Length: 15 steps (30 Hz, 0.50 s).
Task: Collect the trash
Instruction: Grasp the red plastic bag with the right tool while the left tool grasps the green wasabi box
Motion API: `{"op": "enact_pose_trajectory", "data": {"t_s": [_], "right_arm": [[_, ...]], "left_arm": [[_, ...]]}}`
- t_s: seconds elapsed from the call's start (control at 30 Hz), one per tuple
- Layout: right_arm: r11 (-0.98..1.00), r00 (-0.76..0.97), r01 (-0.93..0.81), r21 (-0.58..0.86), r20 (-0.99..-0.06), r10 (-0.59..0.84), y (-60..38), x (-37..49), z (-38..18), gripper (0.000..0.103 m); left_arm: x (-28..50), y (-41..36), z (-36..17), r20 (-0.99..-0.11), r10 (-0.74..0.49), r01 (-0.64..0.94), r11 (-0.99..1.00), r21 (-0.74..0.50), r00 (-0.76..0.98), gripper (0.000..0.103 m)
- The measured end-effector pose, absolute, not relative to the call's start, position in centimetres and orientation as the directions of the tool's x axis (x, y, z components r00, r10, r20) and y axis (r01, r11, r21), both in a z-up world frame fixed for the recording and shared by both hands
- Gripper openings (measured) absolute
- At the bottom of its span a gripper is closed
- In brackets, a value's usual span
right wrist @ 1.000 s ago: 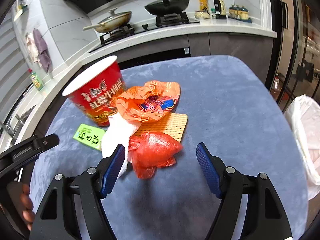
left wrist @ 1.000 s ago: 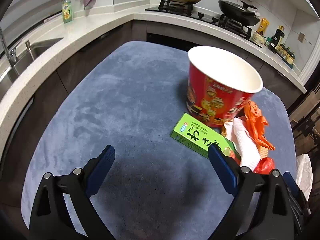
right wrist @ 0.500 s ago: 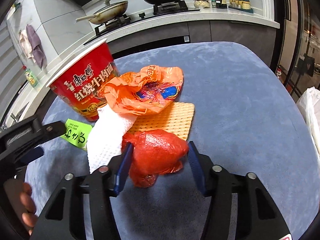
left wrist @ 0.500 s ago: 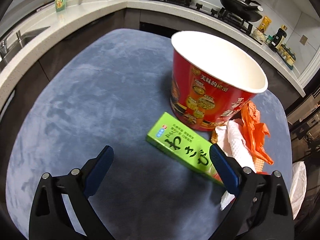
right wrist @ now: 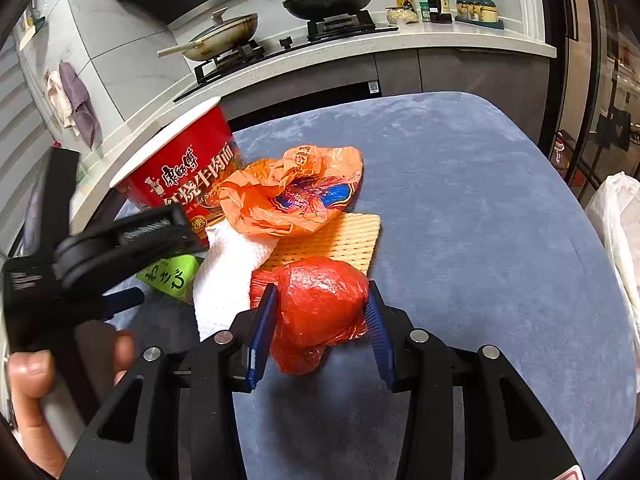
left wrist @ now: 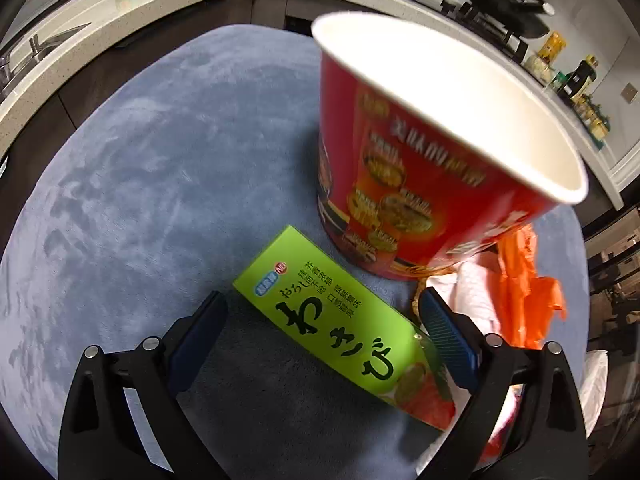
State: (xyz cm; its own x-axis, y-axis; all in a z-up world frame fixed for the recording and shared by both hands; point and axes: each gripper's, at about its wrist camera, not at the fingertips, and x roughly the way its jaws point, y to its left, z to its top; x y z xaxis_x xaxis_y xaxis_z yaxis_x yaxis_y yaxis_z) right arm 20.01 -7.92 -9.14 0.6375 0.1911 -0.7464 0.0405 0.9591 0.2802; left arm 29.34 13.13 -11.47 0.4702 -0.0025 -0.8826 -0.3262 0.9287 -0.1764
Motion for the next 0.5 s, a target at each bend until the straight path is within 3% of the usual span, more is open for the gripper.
{"op": "enact_pose_trajectory", "data": {"t_s": [0.3,0.5], "right_arm": [[0.95,0.651,0.048,0.307,-0.731,0.204,-9.0,18.8,-8.3,0.041],[0.948,0.65,0.051,0.313,-0.731,0.207,-9.8,17.7,-8.2,0.035]], "left_arm": [[28.2,13.7,-11.8,-0.878,0.001,-0.323,0.93,-0.175,0.479,0.089],[26.4,14.4,-11.7,-0.883,-0.02,-0.273,0.948,-0.166,0.468,0.087]]}}
